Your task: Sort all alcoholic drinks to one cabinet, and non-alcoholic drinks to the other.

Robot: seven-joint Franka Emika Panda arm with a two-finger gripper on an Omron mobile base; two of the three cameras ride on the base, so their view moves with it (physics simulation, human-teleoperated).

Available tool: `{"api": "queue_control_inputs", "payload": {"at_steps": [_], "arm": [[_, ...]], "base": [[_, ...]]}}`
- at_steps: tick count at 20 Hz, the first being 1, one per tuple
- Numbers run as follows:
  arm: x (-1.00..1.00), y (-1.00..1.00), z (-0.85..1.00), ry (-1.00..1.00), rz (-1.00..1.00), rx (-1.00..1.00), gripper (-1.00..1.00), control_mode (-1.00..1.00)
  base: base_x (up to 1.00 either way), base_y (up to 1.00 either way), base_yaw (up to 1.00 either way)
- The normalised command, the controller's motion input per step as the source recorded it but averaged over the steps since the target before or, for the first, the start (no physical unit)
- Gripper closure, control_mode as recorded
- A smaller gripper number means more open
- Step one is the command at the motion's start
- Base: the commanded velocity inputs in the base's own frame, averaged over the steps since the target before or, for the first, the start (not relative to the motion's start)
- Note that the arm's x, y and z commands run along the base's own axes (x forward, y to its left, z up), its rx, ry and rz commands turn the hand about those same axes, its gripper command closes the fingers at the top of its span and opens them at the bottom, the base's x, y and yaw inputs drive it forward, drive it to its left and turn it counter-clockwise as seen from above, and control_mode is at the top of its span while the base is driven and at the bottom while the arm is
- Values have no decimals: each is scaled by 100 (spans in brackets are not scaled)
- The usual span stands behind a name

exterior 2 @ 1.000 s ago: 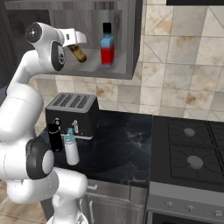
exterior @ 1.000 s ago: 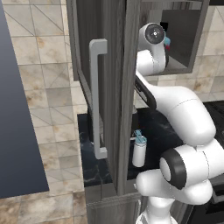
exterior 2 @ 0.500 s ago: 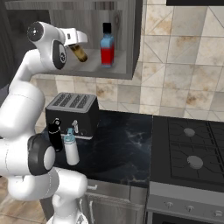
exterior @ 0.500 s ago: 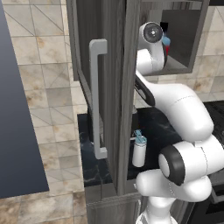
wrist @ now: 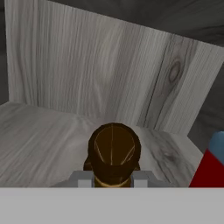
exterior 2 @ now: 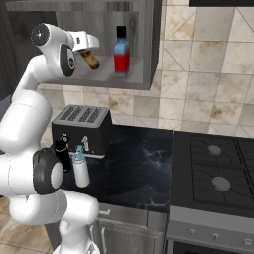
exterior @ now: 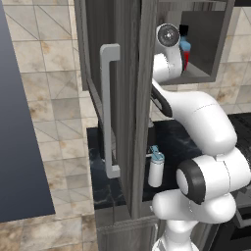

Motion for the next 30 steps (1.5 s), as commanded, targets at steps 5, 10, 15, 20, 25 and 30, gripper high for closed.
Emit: {"api": "queue_control_inputs", "payload": {"at_steps": [5, 10, 15, 20, 25, 30], "arm": [[12, 0, -9, 0, -3, 1, -100, -100], [14, 0, -10, 0, -3, 0, -100, -100], [14, 0, -3, -2, -3, 0, -100, -100], [17, 0, 0, -4, -3, 0, -100, -100], [18, 0, 0, -4, -3, 0, -100, -100], [14, 0, 0, -3, -4, 0, -100, -100]], "base": [[0, 0, 0], [0, 0, 0], [0, 0, 0], [0, 0, 0], [0, 0, 0], [0, 0, 0]]}}
